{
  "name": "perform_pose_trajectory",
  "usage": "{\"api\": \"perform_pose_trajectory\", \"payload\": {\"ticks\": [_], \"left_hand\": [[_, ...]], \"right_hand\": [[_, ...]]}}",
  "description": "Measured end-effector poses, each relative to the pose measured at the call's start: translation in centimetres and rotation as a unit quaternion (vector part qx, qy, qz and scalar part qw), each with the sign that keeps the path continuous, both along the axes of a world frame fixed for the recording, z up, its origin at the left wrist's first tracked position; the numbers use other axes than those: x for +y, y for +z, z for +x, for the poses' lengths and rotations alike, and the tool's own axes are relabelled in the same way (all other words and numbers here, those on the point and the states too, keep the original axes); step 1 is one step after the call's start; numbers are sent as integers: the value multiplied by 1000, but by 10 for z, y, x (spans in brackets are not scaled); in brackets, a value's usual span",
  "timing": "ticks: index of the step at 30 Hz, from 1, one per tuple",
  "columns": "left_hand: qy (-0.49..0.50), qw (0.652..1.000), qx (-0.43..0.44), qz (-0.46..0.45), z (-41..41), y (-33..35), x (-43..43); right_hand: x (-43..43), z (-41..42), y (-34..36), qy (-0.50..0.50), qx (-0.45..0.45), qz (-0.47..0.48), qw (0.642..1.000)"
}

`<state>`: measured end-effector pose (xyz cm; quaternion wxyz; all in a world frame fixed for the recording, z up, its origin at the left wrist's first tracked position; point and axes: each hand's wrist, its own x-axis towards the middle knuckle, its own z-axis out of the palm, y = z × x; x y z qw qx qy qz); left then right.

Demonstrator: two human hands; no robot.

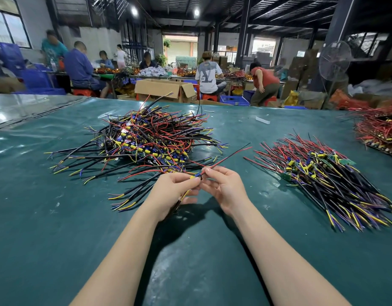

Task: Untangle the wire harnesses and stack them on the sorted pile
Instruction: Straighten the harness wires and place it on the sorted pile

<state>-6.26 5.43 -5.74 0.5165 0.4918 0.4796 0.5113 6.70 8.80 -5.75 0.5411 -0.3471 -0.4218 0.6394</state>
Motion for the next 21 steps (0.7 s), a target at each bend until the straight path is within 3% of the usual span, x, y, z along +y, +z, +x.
{"api": "perform_pose_trajectory", "payload": {"ticks": [6, 15, 21], "left_hand": [[28, 995, -89, -46, -7, 6, 2], [-30, 997, -25, -59, -7, 9, -2], [5, 999, -10, -37, -7, 11, -2]], "right_hand": [[-1, 3, 3, 10, -86, 11, 996], [0, 6, 1, 65, -18, 10, 998], [1, 9, 2, 84, -61, 40, 994]]}}
